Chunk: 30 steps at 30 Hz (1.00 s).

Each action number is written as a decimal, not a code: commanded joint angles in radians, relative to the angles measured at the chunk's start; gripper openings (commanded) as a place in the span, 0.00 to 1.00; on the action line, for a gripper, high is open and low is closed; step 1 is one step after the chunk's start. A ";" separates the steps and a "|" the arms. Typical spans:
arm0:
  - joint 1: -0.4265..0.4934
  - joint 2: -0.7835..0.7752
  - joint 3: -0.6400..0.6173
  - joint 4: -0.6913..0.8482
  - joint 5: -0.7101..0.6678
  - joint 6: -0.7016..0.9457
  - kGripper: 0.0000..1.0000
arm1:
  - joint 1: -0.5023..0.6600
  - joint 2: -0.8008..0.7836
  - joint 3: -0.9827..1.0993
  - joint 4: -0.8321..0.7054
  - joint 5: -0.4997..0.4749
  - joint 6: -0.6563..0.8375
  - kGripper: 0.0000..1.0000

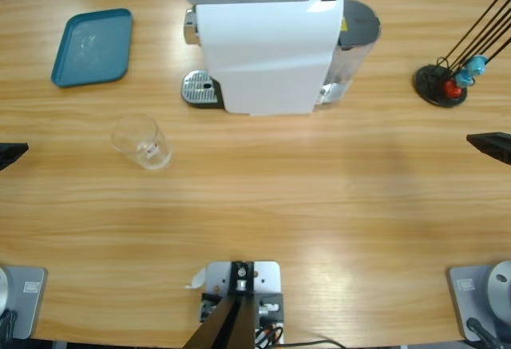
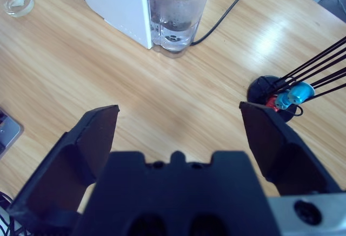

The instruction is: Pour coffee

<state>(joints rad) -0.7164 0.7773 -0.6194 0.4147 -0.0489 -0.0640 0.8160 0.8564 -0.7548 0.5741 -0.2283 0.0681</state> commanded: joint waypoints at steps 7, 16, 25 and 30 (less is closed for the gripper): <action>-0.009 0.009 0.010 0.006 0.008 0.001 1.00 | 0.013 0.029 0.020 -0.006 0.021 -0.014 1.00; -0.006 0.257 -0.272 0.010 0.023 -0.032 1.00 | 0.012 0.059 0.012 -0.002 0.024 -0.018 1.00; -0.003 0.609 -0.526 -0.093 0.020 -0.378 0.99 | 0.012 0.069 0.009 -0.001 0.024 -0.018 0.99; -0.003 0.757 -0.624 -0.094 -0.078 -0.546 0.89 | 0.012 0.072 0.008 0.000 0.024 -0.018 0.99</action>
<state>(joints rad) -0.7172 1.3377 -1.1550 0.3362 -0.0397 -0.4386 0.8173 0.9072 -0.7549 0.5741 -0.2160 0.0605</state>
